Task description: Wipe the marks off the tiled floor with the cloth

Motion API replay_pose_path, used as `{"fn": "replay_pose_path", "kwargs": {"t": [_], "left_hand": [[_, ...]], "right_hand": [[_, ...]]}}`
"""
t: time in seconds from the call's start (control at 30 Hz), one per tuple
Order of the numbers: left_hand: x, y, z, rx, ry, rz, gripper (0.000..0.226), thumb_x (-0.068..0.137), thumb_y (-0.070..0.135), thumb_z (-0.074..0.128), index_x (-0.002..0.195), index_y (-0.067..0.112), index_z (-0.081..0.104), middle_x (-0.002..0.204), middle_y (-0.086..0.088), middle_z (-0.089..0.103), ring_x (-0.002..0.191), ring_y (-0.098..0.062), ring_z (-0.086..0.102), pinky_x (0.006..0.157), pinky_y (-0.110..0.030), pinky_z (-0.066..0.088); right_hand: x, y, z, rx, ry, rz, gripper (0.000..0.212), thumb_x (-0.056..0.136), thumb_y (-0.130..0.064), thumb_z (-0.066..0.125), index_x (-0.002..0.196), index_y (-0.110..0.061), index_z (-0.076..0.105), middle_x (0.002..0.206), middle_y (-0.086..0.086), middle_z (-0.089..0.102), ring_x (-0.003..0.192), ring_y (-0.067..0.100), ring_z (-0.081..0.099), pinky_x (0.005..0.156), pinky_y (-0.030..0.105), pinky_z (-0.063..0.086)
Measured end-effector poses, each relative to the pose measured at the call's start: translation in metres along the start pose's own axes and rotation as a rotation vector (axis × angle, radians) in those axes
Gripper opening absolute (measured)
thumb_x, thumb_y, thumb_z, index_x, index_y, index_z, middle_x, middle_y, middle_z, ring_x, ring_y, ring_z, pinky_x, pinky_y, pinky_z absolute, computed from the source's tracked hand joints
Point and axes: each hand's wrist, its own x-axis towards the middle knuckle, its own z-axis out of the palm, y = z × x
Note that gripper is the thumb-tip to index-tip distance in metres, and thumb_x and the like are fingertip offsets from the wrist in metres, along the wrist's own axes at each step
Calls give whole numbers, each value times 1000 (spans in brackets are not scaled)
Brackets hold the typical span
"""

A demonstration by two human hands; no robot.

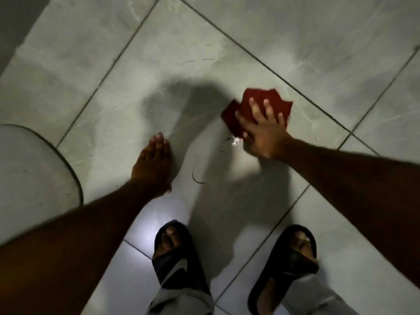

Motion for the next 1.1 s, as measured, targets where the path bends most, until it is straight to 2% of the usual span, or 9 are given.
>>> {"fn": "replay_pose_path", "kwargs": {"t": [0.13,0.37,0.5,0.7,0.77,0.83,0.93,1.0,1.1], "left_hand": [[0,-9,6,-21,45,65,136,68,45,81,146,-3,-20,157,-26,-22,147,-39,-16,121,-42,0],[-3,-19,8,-9,95,140,135,67,53,78,147,-5,-15,157,-29,-16,147,-42,-11,124,-44,4],[-2,-18,10,-32,107,126,136,66,49,80,147,-5,-14,158,-28,-16,148,-41,-11,123,-43,4],[-2,-11,7,-56,104,75,138,64,43,84,146,-4,-17,158,-26,-19,148,-39,-12,122,-43,4],[-3,-11,6,-66,97,68,139,64,42,85,146,-3,-17,158,-25,-20,148,-38,-13,122,-43,4],[-4,-12,7,-69,96,70,139,63,42,85,147,-3,-17,158,-25,-20,148,-38,-14,123,-44,5],[-1,-13,10,-60,119,81,139,63,45,84,147,-3,-17,158,-25,-19,148,-38,-13,124,-45,6],[-2,-12,11,-59,117,75,139,64,45,84,147,-3,-16,158,-25,-19,148,-38,-13,124,-45,7],[-4,-9,14,-57,107,39,135,67,43,83,147,-5,-15,158,-27,-17,148,-40,-11,123,-46,11]], "right_hand": [[9,-92,19,58,51,113,63,86,-37,34,148,-35,23,164,10,7,146,46,3,107,76,13],[-110,-64,56,-303,-147,-864,63,81,-37,61,140,-41,41,158,0,31,144,37,28,110,69,21],[-22,-24,12,-207,8,-370,58,87,-43,36,145,-38,34,160,8,24,145,41,20,108,70,22],[-60,-66,30,158,114,469,64,93,-36,48,151,-35,19,164,10,8,147,41,7,109,69,22],[-143,-98,65,46,32,310,75,85,-29,57,151,-31,22,162,13,13,146,46,11,105,70,28],[-198,-107,81,-141,-152,-145,90,67,-21,67,148,-34,29,159,10,23,144,46,16,102,73,31],[-142,-88,66,-218,-221,-577,78,70,-29,67,141,-42,38,157,4,33,143,41,25,102,74,24],[-67,-97,50,-181,-144,-551,68,82,-36,58,144,-44,33,161,4,23,146,41,17,106,75,15],[21,-73,6,-46,5,-103,65,88,-39,49,148,-42,25,164,4,10,148,38,7,111,69,15]]}}
